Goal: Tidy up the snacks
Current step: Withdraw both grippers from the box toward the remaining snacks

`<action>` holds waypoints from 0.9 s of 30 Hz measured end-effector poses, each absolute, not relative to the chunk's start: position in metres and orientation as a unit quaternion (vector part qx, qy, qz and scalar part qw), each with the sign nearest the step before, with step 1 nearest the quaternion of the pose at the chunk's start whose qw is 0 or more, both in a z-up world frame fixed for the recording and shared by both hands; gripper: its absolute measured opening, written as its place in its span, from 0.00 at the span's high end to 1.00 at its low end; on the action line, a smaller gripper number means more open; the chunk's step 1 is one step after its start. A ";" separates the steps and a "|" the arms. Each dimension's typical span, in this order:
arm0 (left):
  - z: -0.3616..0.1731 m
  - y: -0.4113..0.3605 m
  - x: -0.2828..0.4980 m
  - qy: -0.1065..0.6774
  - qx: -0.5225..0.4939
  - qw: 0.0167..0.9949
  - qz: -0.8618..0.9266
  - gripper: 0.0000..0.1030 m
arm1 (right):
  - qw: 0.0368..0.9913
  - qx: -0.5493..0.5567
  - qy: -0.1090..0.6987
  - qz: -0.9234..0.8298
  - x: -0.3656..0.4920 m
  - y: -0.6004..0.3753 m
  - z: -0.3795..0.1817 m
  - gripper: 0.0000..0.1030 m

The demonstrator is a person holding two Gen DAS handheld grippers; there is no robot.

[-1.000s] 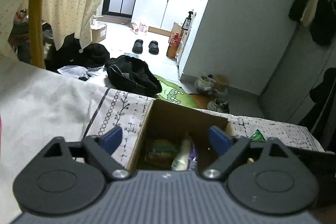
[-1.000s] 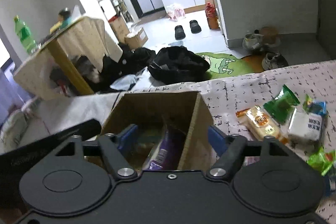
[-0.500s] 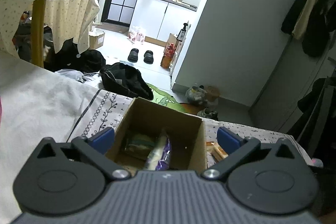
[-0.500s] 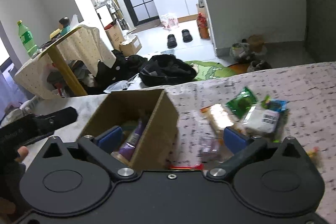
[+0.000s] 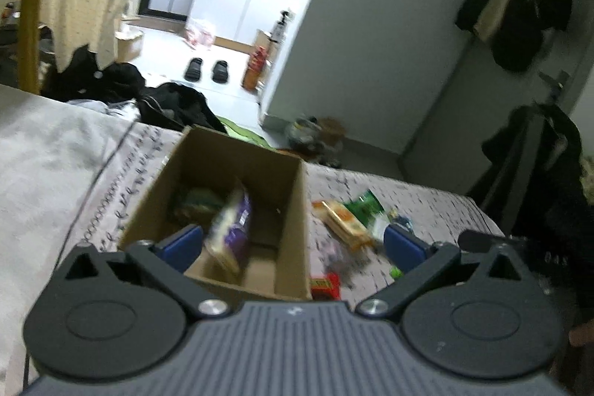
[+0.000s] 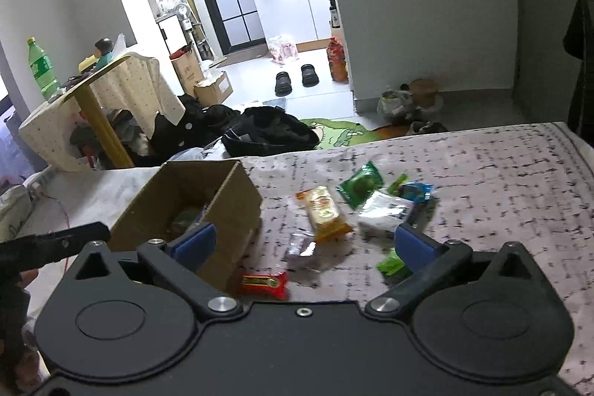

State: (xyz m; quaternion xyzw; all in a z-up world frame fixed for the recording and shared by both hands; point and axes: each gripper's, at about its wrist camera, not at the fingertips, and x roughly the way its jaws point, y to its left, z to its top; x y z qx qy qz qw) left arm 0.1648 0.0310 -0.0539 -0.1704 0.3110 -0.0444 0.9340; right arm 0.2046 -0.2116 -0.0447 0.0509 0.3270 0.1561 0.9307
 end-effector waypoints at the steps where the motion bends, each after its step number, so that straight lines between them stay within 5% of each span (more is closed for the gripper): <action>1: -0.055 0.028 0.164 0.316 -0.167 0.932 -0.052 0.00 | 0.930 0.051 0.330 0.151 0.203 -0.215 -0.045 0.00; 27: -0.079 -0.028 0.159 0.388 -0.041 0.909 -0.146 0.00 | 0.909 0.075 0.395 0.113 0.156 -0.300 -0.083 0.00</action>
